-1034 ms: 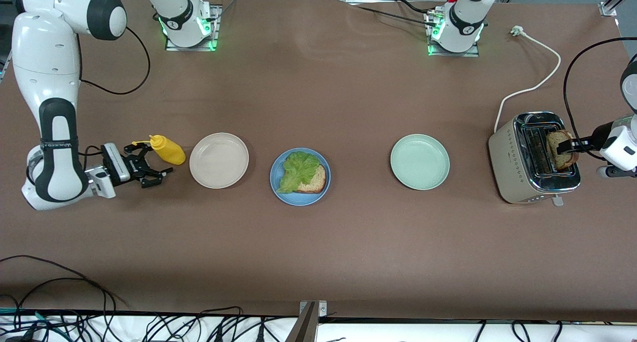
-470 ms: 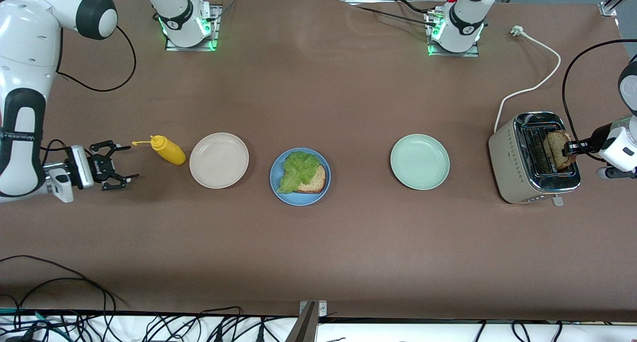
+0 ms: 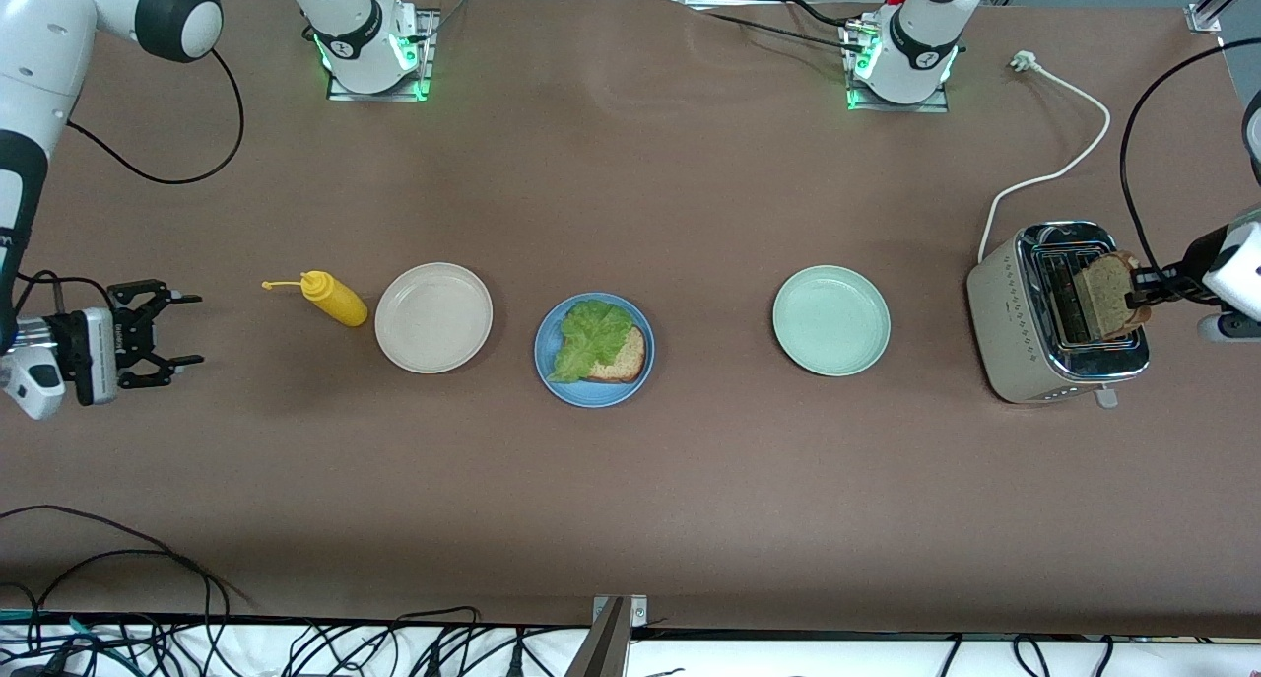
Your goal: Make sandwich in blue plate with both arms
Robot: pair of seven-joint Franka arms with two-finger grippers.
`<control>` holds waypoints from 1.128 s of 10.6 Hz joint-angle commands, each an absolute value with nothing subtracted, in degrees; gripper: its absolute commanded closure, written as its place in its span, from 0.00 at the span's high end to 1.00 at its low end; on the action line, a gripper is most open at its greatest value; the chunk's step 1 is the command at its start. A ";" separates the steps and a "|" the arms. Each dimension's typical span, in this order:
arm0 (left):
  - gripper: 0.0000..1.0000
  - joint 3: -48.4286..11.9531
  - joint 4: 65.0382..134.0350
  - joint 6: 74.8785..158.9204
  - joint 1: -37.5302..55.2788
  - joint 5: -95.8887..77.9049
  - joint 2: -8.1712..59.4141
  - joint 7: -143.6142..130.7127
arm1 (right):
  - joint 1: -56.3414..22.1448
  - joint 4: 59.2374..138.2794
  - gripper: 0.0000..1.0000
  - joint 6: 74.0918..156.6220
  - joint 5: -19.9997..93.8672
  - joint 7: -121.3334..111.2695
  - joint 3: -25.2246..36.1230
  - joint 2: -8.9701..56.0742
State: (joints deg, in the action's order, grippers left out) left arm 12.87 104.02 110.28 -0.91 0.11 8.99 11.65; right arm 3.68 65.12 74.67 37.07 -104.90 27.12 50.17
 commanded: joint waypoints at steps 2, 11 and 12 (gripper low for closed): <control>0.00 6.79 103.71 106.79 -0.97 -1.05 0.63 12.31 | 0.10 64.51 1.00 72.61 29.55 -78.65 27.77 43.43; 0.00 -23.88 99.86 105.03 -0.70 -5.00 7.18 -9.48 | -12.39 66.77 1.00 69.25 10.50 -29.97 21.58 31.32; 0.00 -27.04 98.28 105.03 -0.62 -5.01 9.73 -10.62 | -12.04 72.37 1.00 72.13 6.02 -22.57 17.36 27.11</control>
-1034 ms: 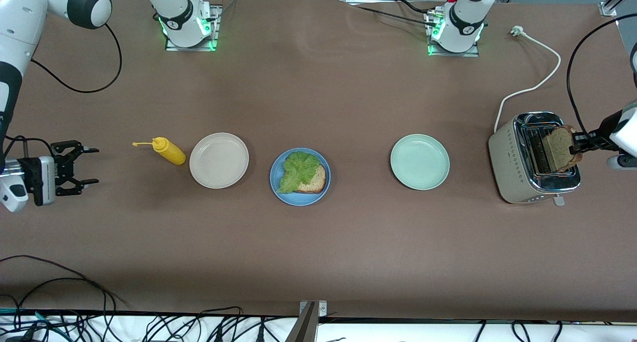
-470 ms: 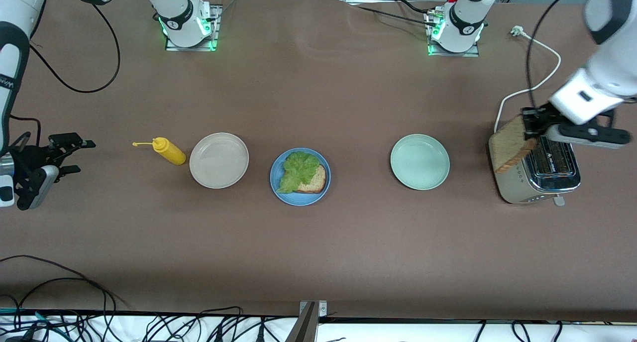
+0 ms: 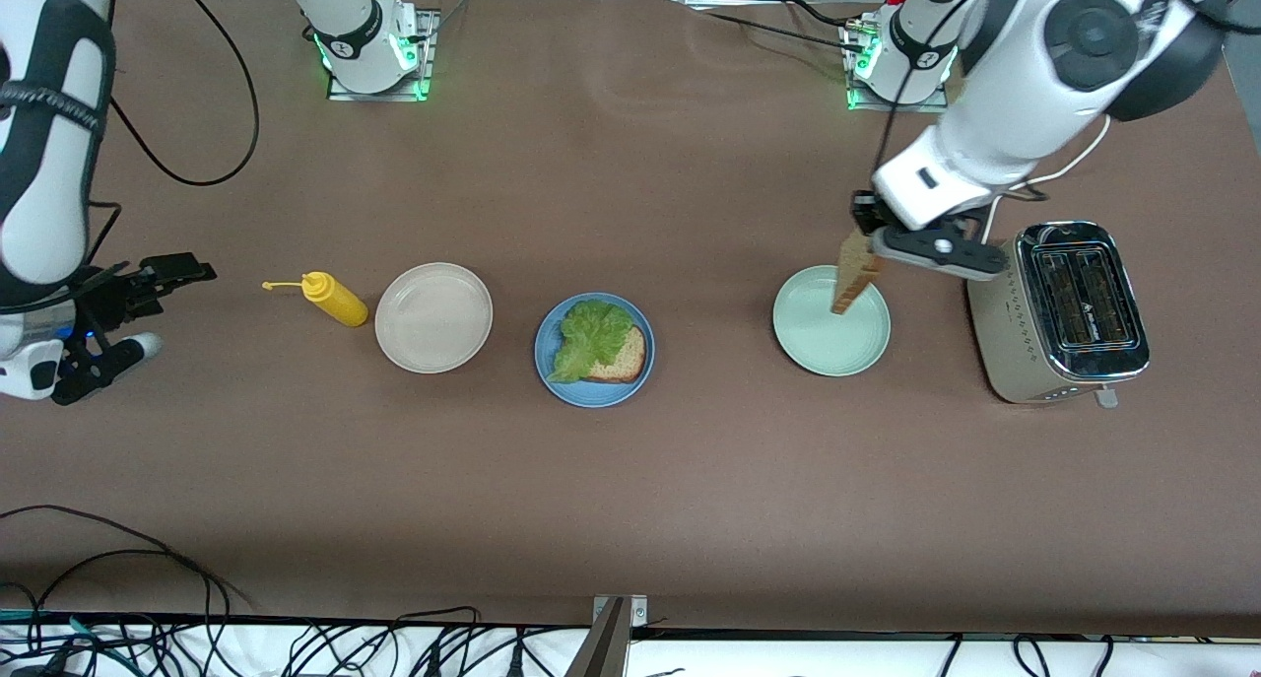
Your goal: Make sandwich in blue plate with both arms
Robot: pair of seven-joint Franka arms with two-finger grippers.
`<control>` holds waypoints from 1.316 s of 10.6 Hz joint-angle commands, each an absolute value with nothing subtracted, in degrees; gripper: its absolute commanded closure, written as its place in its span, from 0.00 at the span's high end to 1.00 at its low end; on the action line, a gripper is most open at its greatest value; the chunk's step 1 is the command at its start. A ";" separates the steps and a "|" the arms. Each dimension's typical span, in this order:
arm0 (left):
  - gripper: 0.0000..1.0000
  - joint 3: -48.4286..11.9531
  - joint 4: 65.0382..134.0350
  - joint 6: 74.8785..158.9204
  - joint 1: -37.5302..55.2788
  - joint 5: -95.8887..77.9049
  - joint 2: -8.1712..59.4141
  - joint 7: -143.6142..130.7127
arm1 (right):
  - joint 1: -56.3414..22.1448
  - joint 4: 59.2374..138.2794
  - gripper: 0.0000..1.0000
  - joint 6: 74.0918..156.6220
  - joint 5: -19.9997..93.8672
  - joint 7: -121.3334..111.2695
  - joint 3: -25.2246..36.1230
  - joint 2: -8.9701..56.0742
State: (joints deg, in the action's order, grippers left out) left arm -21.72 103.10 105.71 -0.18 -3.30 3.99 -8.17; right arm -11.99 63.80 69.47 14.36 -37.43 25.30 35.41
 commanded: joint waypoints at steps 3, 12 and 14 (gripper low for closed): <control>0.00 -34.08 93.36 105.12 -0.53 -6.05 17.55 -13.26 | -6.27 90.12 1.00 83.81 -2.88 -9.08 4.61 15.77; 0.00 -41.84 85.97 120.66 1.23 -12.11 35.66 -15.82 | -0.53 95.93 1.00 82.90 -3.08 -3.71 1.67 -2.56; 0.00 -42.53 81.41 122.51 2.10 -12.57 40.93 -15.91 | -0.53 90.91 1.00 82.88 -3.34 -3.60 2.10 -2.46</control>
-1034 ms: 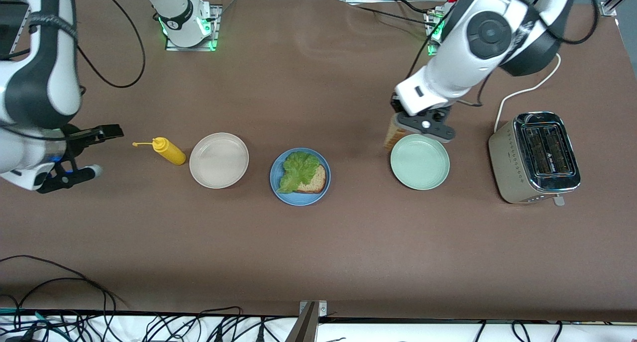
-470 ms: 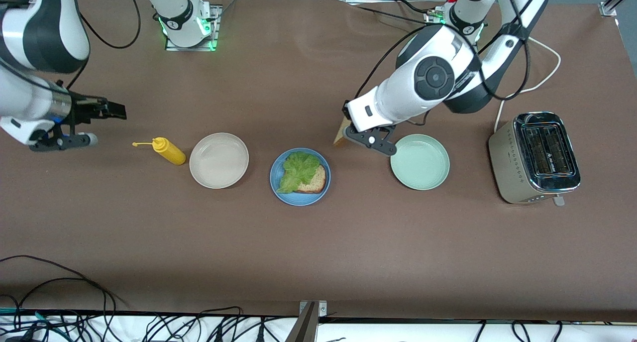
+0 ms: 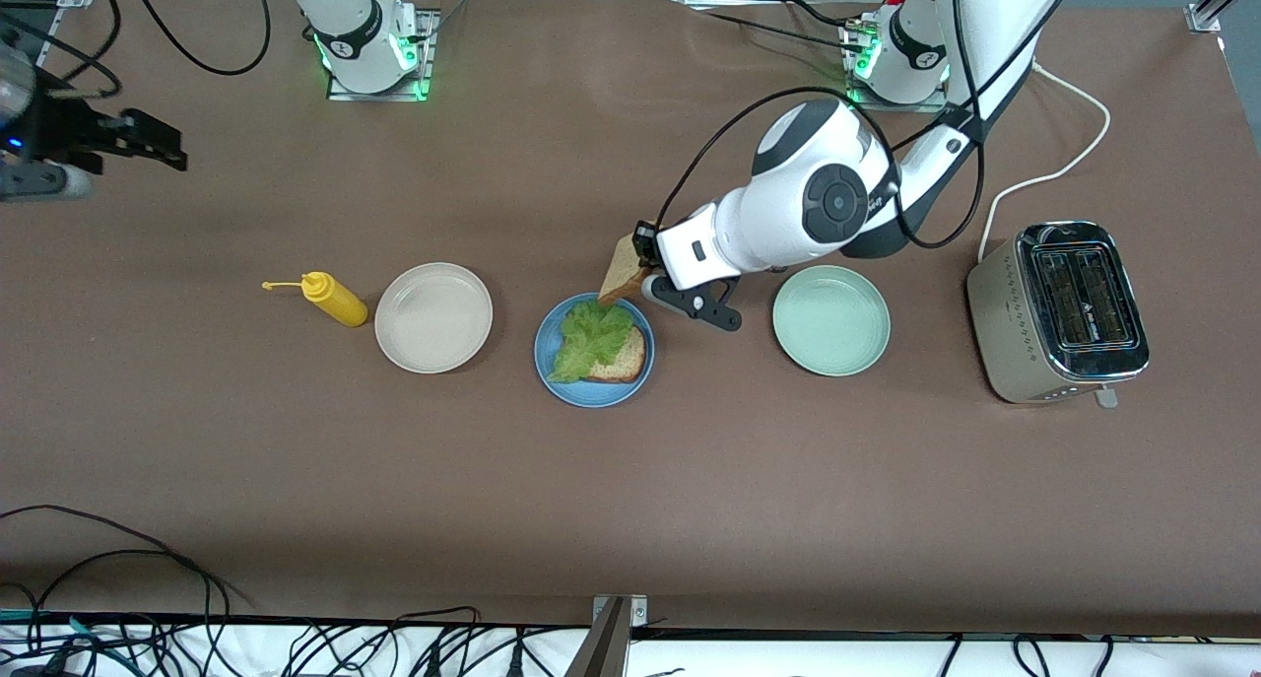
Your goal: Make sandwich in blue plate with both arms
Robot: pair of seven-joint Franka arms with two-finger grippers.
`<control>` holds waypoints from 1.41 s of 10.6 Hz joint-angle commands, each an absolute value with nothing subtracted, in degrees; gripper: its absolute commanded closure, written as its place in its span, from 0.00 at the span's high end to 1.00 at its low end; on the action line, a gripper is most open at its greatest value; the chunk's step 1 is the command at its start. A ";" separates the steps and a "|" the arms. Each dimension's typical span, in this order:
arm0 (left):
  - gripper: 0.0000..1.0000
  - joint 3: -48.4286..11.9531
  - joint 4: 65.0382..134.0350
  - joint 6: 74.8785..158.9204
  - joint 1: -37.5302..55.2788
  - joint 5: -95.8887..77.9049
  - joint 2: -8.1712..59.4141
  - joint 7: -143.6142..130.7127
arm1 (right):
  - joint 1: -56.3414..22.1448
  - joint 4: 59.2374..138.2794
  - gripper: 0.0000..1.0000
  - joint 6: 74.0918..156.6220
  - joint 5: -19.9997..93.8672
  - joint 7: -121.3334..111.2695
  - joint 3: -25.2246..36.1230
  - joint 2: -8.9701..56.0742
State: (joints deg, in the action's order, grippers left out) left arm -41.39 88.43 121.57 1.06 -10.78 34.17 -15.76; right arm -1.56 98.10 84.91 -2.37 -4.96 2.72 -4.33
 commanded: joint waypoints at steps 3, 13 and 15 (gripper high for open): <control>0.00 -42.89 78.58 129.79 2.37 -14.49 46.39 -15.73 | -0.88 88.09 1.00 80.96 -0.53 -3.87 5.09 -0.54; 0.09 -44.47 77.34 137.02 2.99 -14.24 56.16 -13.10 | -1.05 85.78 1.00 78.58 0.62 -3.16 4.75 2.02; 0.19 -44.03 77.52 136.93 2.90 -14.24 56.42 -11.25 | -1.05 85.78 1.00 78.75 0.53 -3.16 4.75 2.37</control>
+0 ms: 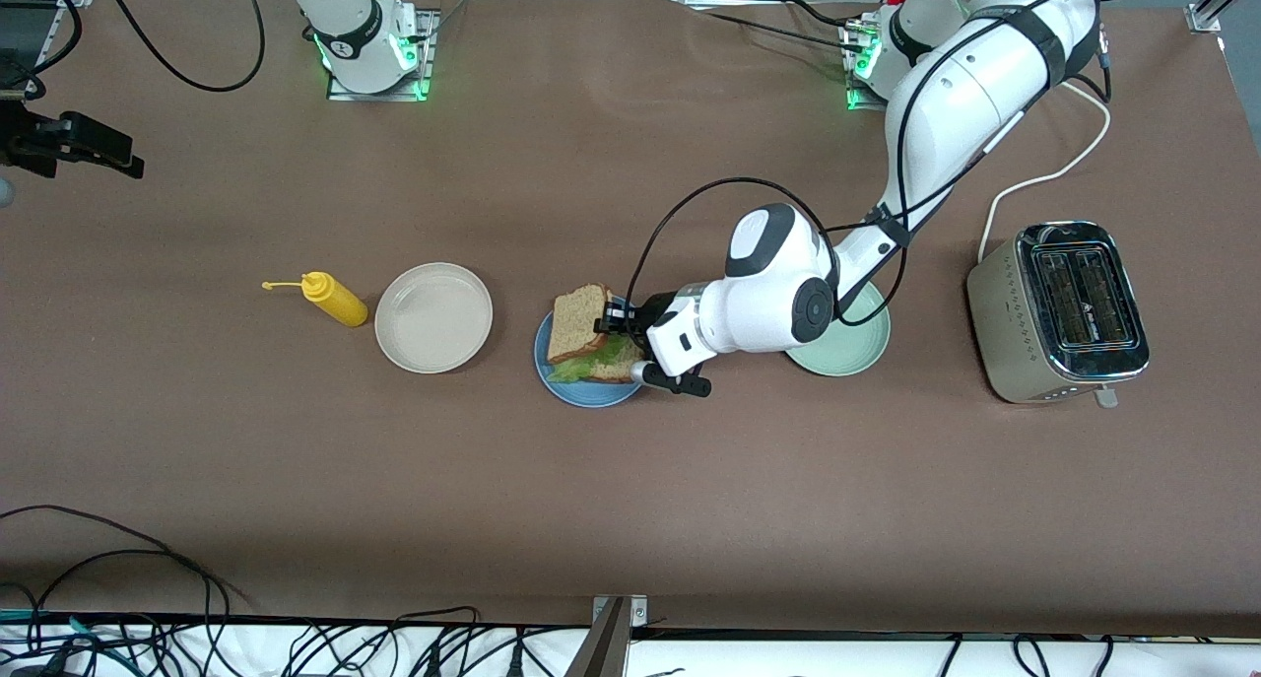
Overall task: Make sandwich in blue plate with both arms
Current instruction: 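Lower the toast onto the lettuce and open the left gripper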
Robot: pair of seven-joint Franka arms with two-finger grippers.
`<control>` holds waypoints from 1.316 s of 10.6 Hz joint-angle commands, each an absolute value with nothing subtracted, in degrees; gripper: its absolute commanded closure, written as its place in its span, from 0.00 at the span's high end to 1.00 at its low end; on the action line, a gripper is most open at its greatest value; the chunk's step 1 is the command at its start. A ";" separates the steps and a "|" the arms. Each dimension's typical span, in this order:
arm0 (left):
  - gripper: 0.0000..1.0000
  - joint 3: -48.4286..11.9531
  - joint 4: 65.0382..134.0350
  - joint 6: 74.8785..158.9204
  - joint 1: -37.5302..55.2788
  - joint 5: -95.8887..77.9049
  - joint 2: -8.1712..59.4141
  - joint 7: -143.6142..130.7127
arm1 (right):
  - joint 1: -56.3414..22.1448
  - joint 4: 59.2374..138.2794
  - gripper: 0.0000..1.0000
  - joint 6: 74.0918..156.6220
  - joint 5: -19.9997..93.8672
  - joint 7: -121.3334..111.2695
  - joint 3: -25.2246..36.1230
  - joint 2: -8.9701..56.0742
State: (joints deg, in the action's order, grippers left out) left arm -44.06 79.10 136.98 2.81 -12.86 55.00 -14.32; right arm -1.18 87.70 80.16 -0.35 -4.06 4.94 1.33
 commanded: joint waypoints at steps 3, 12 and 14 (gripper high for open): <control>0.91 -42.45 77.52 136.93 3.60 -14.24 56.16 -11.34 | -3.06 85.69 1.00 79.10 -0.61 -3.16 4.48 2.29; 1.00 -34.92 79.27 124.05 2.19 -14.59 40.29 -13.27 | -2.46 85.17 1.00 86.66 -0.18 -3.16 6.59 2.20; 1.00 -31.22 79.63 114.92 2.81 -14.15 34.92 -13.36 | -2.46 85.17 1.00 86.75 -0.09 -3.16 6.59 2.11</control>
State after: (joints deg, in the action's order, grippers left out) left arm -36.37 76.36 122.63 1.54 -12.86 43.36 -13.19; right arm -2.46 86.77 87.15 -0.50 -3.86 6.44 1.74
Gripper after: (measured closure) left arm 0.000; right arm 0.000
